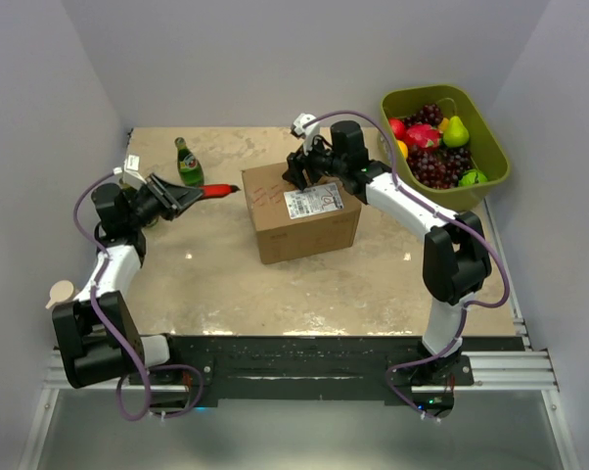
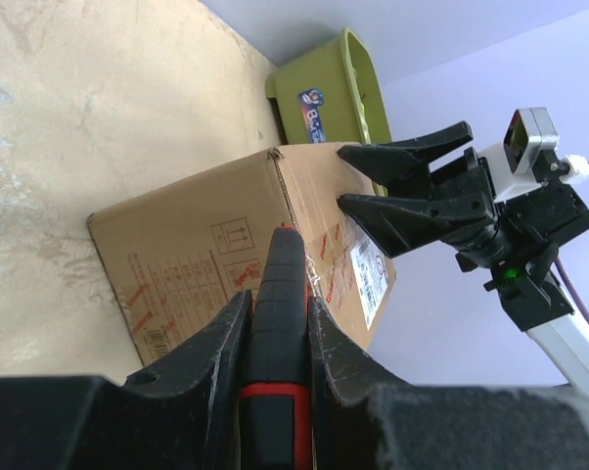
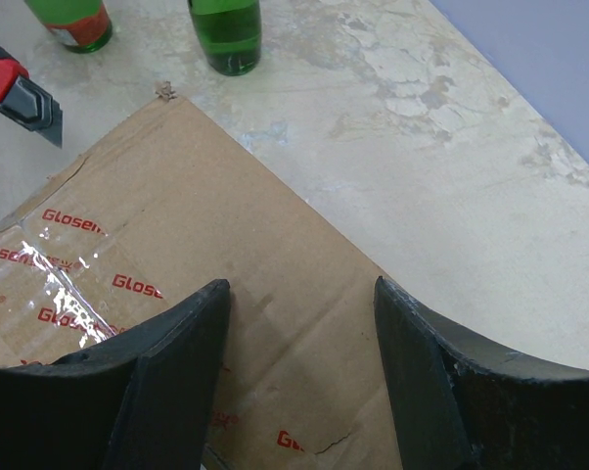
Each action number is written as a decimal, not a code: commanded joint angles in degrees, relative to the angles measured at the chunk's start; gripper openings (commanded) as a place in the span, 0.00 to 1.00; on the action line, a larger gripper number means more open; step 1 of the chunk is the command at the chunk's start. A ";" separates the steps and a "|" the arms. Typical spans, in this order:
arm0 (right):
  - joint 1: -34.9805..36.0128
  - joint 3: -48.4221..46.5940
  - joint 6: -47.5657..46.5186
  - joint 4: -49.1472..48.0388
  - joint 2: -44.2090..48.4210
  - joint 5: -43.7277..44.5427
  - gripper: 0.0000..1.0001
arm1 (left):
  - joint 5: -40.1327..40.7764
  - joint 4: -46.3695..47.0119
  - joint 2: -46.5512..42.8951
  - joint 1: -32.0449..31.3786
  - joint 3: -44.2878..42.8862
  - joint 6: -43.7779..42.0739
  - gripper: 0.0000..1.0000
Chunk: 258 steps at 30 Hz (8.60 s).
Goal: Unpack the express box
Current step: Cut the express box at the center of the board.
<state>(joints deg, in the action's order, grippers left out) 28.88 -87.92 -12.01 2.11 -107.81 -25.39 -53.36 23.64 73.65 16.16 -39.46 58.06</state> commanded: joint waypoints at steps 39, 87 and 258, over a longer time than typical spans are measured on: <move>3.28 3.54 -1.96 8.79 -2.41 4.12 0.67 | -0.69 5.19 0.71 -2.54 0.70 1.70 0.00; 4.87 3.90 -3.19 9.05 -3.11 5.35 0.69 | -0.51 -2.81 -2.54 0.54 -4.05 -0.41 0.00; 9.09 1.26 -5.66 7.29 -13.92 12.64 0.71 | -20.28 -13.79 -17.39 -7.82 9.84 -9.19 0.00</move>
<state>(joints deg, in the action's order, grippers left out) 35.68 -91.29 -15.38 -10.41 -115.11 -13.02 -71.16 12.91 57.52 3.90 -26.72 51.33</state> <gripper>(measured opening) 0.709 0.277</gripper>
